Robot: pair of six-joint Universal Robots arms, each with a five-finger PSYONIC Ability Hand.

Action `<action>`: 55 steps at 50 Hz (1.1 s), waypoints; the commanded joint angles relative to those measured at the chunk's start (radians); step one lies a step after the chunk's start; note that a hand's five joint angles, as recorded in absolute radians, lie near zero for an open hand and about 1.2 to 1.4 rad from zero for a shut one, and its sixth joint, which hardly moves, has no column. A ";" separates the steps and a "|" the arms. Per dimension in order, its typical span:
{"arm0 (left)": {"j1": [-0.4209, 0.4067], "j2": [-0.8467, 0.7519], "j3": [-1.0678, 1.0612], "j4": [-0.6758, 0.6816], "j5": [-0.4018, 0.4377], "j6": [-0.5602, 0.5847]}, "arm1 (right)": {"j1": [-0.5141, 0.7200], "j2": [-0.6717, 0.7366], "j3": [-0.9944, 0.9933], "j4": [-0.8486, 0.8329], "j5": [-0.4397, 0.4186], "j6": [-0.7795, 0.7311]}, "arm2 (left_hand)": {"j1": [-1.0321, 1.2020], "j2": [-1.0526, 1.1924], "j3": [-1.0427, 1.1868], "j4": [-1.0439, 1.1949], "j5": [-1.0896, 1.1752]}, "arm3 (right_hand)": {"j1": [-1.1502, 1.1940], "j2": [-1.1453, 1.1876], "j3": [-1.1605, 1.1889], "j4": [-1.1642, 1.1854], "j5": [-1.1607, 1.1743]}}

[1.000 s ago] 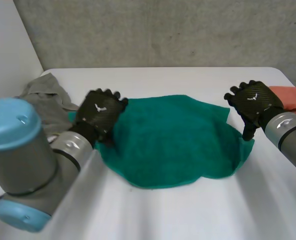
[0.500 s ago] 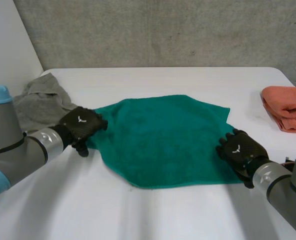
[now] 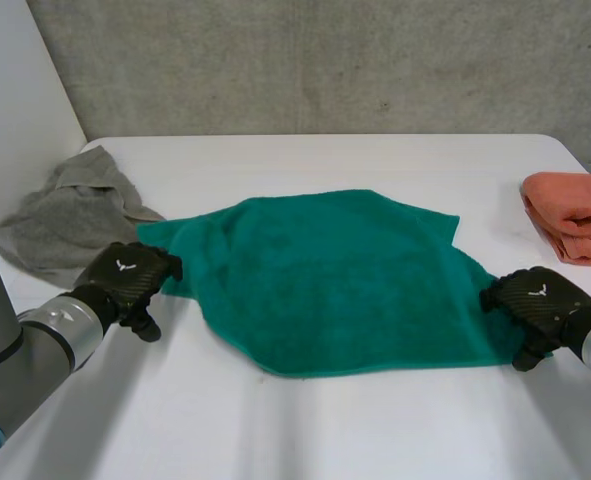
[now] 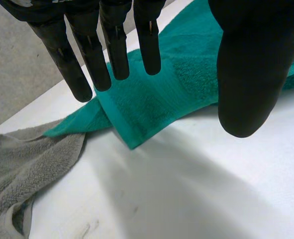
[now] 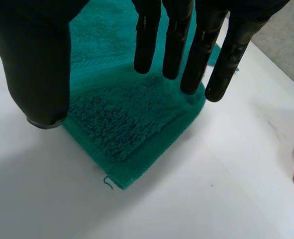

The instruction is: Fold the laundry.

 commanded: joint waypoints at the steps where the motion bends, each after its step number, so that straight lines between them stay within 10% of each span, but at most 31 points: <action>1: 0.004 -0.011 -0.006 0.012 0.003 0.003 | -0.003 0.043 -0.005 -0.055 -0.011 -0.005 | 0.088 0.085 0.087 0.081 0.078 | 0.215 0.136 0.134 0.136 0.156; 55: 0.001 -0.005 -0.020 0.018 0.003 0.003 | 0.001 0.089 -0.046 -0.066 -0.001 -0.021 | 0.077 0.074 0.075 0.069 0.066 | 0.307 0.227 0.225 0.227 0.247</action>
